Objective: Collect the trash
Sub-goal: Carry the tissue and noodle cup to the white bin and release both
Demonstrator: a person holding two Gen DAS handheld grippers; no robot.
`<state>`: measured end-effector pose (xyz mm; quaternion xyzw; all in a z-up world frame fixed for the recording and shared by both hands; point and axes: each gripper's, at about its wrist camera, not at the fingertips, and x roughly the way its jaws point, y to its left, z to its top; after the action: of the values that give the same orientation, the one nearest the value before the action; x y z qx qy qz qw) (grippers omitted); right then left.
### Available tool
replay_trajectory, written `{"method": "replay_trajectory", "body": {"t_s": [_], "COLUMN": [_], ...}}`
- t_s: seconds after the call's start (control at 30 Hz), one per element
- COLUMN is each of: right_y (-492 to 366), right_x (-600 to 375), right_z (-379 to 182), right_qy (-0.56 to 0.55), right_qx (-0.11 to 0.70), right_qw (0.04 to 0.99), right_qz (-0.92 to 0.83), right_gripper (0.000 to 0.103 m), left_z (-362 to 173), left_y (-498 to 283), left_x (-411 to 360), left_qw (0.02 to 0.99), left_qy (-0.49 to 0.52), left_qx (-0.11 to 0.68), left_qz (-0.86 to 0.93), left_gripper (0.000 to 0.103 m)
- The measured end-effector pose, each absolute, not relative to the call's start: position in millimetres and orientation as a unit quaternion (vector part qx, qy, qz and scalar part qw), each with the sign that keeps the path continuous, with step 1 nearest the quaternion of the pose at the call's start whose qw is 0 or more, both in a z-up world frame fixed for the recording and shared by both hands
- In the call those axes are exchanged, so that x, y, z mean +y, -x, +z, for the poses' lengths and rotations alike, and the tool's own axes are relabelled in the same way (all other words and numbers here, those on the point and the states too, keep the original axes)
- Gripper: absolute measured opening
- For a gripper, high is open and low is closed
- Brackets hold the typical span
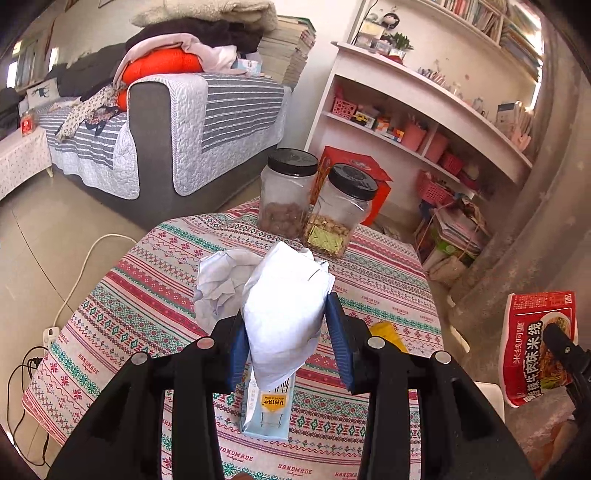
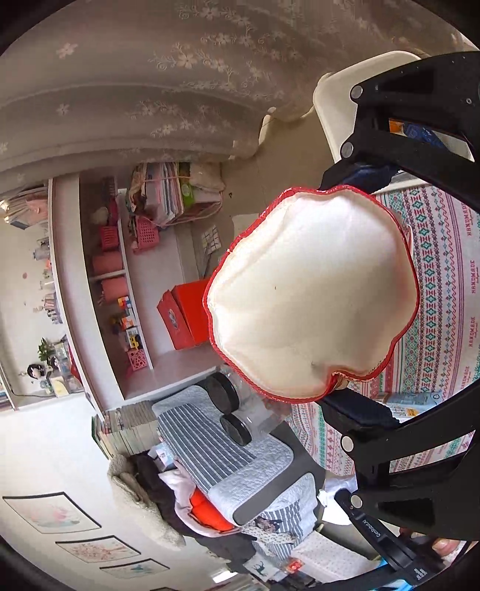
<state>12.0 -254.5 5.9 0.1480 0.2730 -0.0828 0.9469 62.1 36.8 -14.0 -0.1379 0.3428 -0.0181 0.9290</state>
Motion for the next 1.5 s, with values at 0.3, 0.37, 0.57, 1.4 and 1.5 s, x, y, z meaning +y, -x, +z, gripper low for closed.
{"method": "replay_trajectory", "body": {"t_s": [0.3, 0.37, 0.57, 1.4, 1.5], "right_y": [14.1, 20.9, 41.5, 82.9, 89.0], "right_x": [-309.0, -322.8, -358.9, -398.5, -394.7], "right_z": [-5.5, -10.1, -24.0, -90.6, -97.6], "right_qy": [-0.168, -0.178, -0.190, -0.231, -0.232], "right_qx": [0.265, 0.266, 0.268, 0.335, 0.341], "right_qw": [0.935, 0.930, 0.912, 0.839, 0.835], "right_qz": [-0.163, -0.183, -0.247, -0.361, -0.364], "right_gripper": [0.084, 0.084, 0.084, 0.096, 0.096], "left_z": [-18.9, -18.9, -19.5, -9.9, -16.1], "left_y": [-64.3, -64.2, -62.4, -55.2, -57.8], "left_x": [11.5, 6.3, -8.7, -169.6, -203.2], "left_qw": [0.928, 0.928, 0.928, 0.844, 0.813], "left_qy": [0.129, 0.128, 0.119, 0.069, 0.071], "left_qx": [0.347, 0.347, 0.347, 0.447, 0.481], "left_qz": [-0.036, -0.041, -0.057, -0.289, -0.320], "left_gripper": [0.039, 0.039, 0.039, 0.040, 0.040]}}
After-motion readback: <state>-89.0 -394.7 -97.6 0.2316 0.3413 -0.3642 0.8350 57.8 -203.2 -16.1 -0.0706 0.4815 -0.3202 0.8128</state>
